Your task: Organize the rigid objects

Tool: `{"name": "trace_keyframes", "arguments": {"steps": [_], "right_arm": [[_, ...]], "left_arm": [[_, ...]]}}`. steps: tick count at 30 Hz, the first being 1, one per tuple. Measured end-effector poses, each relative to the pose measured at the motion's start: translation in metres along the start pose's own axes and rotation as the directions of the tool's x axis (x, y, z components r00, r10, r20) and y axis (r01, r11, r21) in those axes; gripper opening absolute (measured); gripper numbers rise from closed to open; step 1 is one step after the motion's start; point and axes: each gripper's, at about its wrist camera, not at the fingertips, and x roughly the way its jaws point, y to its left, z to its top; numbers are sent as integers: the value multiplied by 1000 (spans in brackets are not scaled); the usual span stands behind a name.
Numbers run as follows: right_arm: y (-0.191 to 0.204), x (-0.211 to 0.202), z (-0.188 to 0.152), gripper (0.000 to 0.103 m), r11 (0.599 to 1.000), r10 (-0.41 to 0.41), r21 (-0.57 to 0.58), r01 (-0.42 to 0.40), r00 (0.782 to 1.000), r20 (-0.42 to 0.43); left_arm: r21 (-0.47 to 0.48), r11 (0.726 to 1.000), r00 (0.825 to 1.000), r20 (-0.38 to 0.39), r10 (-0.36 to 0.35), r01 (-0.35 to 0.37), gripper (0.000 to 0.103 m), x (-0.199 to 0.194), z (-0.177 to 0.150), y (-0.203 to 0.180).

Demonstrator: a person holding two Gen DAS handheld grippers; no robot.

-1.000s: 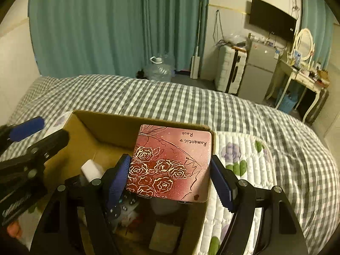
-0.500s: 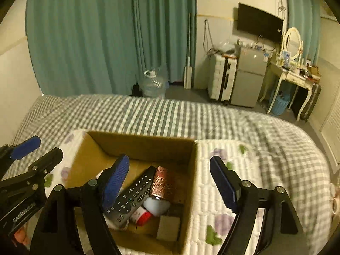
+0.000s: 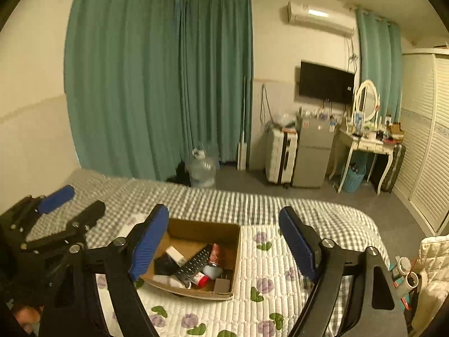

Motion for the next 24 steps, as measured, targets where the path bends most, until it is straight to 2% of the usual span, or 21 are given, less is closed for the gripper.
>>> {"name": "trace_keyframes", "arguments": {"steps": [1,5,6,8,11,13,17,24], "right_arm": [[1,-10,0,84,1000,0,-1,0,1000,14],[5,-43,-13,91,1000,-10,12,9,997,72],[6,-50,-21,96,1000,-23,16,22,996,82],[8,-60,-34,103,999,-36,19,34,993,112],[9,-65,-59,103,999,-43,26,40,988,146],[12,-59,-78,103,999,-38,24,35,989,142],[19,-40,-116,103,997,-73,-9,75,986,149],[16,-15,-159,103,998,-58,14,56,990,130]], "left_arm": [[-1,1000,1000,6,-4,4,67,-6,-3,1],[-28,999,999,51,17,-16,70,-30,-22,10],[-34,999,999,48,16,-14,73,-33,-29,13],[-50,999,999,51,19,-16,87,-38,-41,18],[-75,996,996,77,44,-38,95,-45,-61,24],[-83,996,995,92,33,-25,100,-47,-72,27],[-94,995,992,123,38,-26,102,-41,-96,27],[-71,997,991,128,33,-24,103,-29,-145,14]]}}
